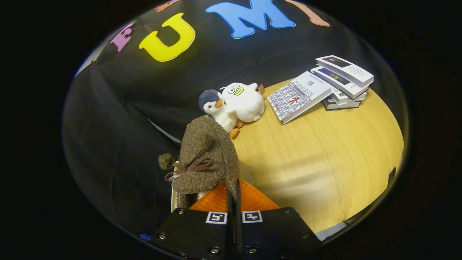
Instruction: Open the storage box then place both shoes into the box .Put the left shoe in first, then the right shoe, with the right side of both shoes facing outward in a uniform manner.
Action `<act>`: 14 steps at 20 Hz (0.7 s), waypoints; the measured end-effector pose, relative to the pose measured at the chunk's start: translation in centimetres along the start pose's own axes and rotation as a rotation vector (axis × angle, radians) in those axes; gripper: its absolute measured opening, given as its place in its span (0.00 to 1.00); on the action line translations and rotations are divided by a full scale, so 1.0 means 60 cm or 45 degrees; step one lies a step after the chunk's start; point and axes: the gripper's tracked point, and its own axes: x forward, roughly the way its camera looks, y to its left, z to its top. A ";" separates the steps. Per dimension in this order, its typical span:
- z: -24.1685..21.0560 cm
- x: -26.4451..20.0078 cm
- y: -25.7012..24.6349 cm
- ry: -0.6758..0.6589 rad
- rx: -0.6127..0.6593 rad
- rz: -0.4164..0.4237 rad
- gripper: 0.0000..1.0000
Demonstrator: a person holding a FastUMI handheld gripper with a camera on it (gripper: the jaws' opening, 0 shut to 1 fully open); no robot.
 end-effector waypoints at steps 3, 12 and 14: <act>-0.017 0.019 0.031 0.017 -0.018 0.013 0.01; -0.090 0.077 0.070 0.115 -0.081 -0.019 0.01; -0.097 0.082 0.054 0.120 -0.103 -0.073 0.01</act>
